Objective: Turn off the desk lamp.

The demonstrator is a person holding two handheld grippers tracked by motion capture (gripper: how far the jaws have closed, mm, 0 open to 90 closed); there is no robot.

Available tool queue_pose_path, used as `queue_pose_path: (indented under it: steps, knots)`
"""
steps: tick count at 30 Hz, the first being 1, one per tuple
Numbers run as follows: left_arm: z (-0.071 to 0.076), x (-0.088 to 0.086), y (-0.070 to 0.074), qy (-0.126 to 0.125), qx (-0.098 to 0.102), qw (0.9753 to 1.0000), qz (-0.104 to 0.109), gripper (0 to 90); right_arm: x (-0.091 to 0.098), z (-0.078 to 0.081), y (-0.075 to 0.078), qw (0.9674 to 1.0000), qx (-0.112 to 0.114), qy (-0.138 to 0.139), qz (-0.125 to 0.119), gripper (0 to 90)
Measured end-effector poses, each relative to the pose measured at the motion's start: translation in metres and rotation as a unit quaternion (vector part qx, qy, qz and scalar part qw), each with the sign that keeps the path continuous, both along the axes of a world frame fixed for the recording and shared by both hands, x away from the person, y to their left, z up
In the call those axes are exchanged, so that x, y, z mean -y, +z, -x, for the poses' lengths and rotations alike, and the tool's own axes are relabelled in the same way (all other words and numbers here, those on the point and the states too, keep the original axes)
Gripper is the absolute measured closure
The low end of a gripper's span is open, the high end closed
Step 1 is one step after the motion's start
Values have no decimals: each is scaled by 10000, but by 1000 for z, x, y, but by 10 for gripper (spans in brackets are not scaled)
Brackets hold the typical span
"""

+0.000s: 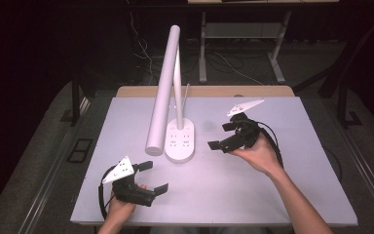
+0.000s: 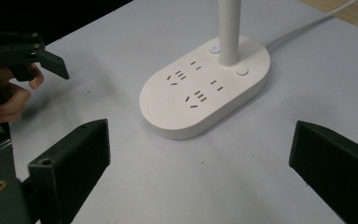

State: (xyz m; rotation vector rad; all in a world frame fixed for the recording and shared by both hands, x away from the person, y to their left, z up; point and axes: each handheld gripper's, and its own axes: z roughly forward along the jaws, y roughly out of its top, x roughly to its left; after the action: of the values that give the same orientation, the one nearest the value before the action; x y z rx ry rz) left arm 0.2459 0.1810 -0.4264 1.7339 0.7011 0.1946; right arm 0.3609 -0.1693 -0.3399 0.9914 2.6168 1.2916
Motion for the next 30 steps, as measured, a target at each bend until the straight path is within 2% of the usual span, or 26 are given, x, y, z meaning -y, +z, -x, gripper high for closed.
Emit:
queue_pose_path:
  steps: [16,30]
  knots:
    - [0,-1,0,-3,4,10000,30,0,-23,-29,-3,10000,-78,50,-26,51]
    - [1,-2,0,-16,-1,10000,29,0,-36,-57,-15,9997,-199,-33,-111,67]
